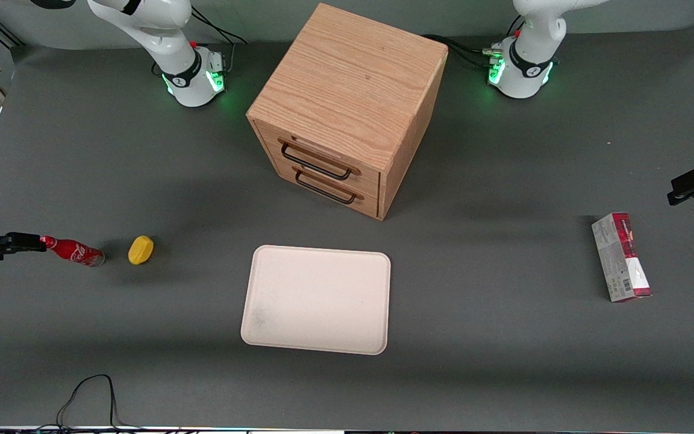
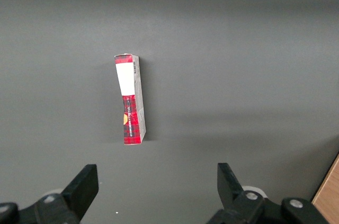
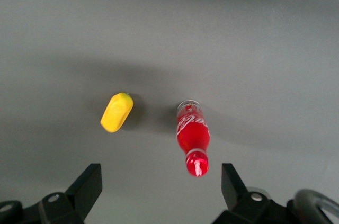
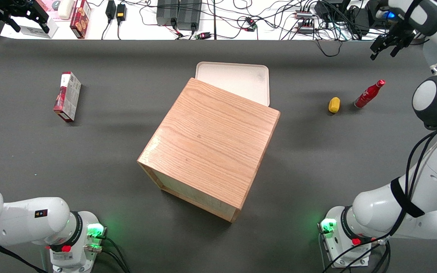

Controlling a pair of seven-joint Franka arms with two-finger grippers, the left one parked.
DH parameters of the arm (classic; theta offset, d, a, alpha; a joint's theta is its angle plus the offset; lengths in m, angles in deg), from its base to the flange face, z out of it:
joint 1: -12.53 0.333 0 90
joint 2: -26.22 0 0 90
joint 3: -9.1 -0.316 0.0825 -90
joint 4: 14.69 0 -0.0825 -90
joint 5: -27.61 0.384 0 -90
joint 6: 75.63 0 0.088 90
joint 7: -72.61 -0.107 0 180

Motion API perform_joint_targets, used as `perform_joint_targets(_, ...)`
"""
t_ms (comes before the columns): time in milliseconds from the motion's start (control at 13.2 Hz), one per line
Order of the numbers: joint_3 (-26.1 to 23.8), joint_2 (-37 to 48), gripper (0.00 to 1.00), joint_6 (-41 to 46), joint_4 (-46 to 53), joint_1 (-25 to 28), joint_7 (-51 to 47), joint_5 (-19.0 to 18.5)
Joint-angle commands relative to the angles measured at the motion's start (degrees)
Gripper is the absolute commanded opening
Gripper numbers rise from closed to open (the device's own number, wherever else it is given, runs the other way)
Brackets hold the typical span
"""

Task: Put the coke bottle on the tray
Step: 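Lower the right gripper and close it around the bottle's cap end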

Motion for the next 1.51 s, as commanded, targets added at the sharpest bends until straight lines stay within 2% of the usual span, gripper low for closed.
perform_joint_targets(0,1.7,4.9,1.00,-4.8,-8.7,-0.4,1.5,0.9)
perform_joint_targets(226,3.7,8.0,1.00,-11.4,-15.7,-0.3,1.5,0.9)
perform_joint_targets(604,4.0,11.9,1.00,-23.3,-28.2,-0.3,0.8,1.0)
perform_joint_targets(1283,4.2,8.8,0.98,-27.5,-29.6,-0.3,1.7,-0.1)
perform_joint_targets(1434,4.2,8.6,0.97,-27.8,-29.6,-0.4,1.7,-2.8)
